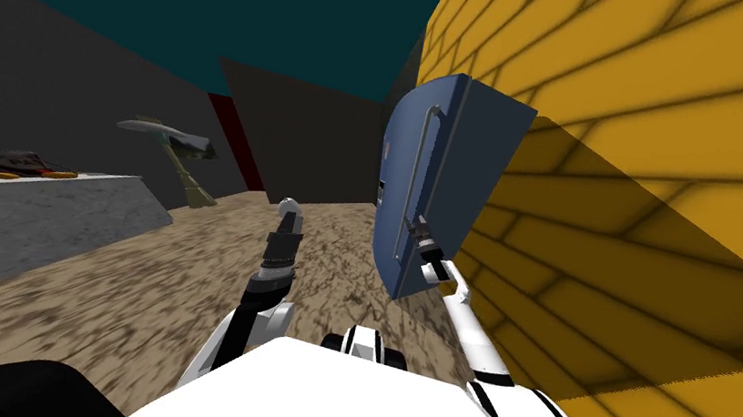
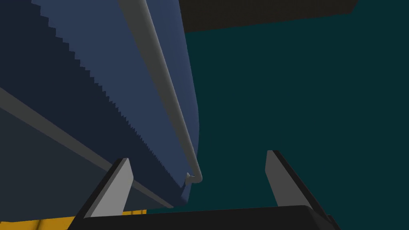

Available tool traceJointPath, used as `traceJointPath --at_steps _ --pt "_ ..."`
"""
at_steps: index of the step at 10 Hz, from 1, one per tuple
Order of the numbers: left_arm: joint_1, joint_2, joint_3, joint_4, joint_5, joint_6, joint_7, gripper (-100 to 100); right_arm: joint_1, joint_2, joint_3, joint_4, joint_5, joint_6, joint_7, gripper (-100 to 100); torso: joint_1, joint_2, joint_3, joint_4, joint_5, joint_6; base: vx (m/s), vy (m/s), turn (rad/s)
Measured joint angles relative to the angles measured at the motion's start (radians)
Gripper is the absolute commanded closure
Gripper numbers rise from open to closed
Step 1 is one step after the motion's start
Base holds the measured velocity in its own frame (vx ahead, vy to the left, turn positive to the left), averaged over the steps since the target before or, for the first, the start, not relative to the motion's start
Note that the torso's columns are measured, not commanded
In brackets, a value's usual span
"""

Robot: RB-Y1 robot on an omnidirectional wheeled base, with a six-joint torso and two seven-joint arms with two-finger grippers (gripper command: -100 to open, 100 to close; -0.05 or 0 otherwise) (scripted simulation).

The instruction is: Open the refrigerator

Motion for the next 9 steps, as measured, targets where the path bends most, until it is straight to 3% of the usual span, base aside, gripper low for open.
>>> traceJointPath --at_steps 3,5,9 --pt "0.0 0.0 0.0 0.0 0.0 0.0 0.0 0 -0.051 -0.011 -0.003 0.049 0.033 0.014 0.069 -100 -0.001 0.0 0.0 0.0 0.0 0.0 0.014 0.076 -0.06" --pt "0.0 0.0 0.0 0.0 0.0 0.0 0.0 0 -0.108 -0.023 -0.009 0.104 0.071 0.025 0.127 -100 0.001 0.0 0.0 0.0 0.0 0.0 0.016 0.1 -0.065" --pt "0.0 0.0 0.0 0.0 0.0 0.0 0.0 0 -0.179 -0.049 -0.019 0.199 0.119 0.032 0.223 -100 -0.002 0.0 0.0 0.0 0.0 0.0 0.016 0.071 -0.053"
